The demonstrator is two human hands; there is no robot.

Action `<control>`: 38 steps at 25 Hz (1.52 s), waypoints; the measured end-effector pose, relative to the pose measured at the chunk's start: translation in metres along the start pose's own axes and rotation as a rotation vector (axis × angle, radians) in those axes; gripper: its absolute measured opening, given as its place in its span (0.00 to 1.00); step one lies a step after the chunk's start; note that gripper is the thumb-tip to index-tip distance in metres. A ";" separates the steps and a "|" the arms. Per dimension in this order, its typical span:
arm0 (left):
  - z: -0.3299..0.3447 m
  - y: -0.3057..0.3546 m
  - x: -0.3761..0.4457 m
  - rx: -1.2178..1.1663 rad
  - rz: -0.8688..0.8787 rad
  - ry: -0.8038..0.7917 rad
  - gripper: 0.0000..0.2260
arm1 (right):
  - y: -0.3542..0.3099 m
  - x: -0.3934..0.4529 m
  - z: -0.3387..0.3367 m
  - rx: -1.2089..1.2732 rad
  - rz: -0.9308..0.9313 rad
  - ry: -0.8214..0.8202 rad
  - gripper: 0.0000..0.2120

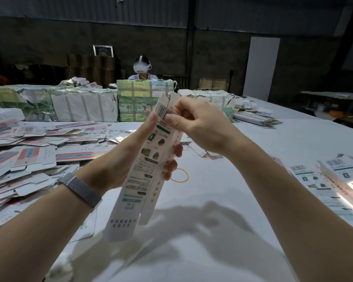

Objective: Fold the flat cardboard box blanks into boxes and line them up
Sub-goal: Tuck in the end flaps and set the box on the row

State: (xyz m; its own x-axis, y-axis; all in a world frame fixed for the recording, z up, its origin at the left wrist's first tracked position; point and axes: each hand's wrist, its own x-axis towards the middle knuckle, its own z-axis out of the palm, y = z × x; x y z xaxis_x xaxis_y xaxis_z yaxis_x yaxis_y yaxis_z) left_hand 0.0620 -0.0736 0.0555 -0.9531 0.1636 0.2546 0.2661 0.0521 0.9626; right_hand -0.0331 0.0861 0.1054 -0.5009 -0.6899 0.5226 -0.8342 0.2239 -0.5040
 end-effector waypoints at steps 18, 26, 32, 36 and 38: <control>0.035 0.002 0.013 -0.087 0.403 0.417 0.16 | -0.010 -0.008 0.045 0.747 0.036 0.433 0.14; 0.041 0.010 0.012 -0.047 0.308 0.398 0.10 | -0.015 -0.012 0.040 0.774 0.015 0.428 0.07; 0.039 0.009 0.016 -0.024 0.247 0.397 0.11 | -0.015 -0.013 0.037 0.752 0.055 0.420 0.07; 0.034 0.006 0.019 0.020 0.270 0.365 0.12 | -0.016 -0.012 0.034 0.825 0.103 0.401 0.10; 0.032 0.006 0.020 0.025 0.274 0.354 0.14 | -0.016 -0.011 0.033 0.910 0.140 0.391 0.15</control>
State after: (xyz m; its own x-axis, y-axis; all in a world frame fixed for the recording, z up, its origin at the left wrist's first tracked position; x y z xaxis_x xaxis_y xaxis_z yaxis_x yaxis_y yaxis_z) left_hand 0.0491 -0.0384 0.0630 -0.8362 -0.1726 0.5205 0.5151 0.0781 0.8535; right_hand -0.0065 0.0673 0.0850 -0.7582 -0.3859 0.5256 -0.3498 -0.4395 -0.8273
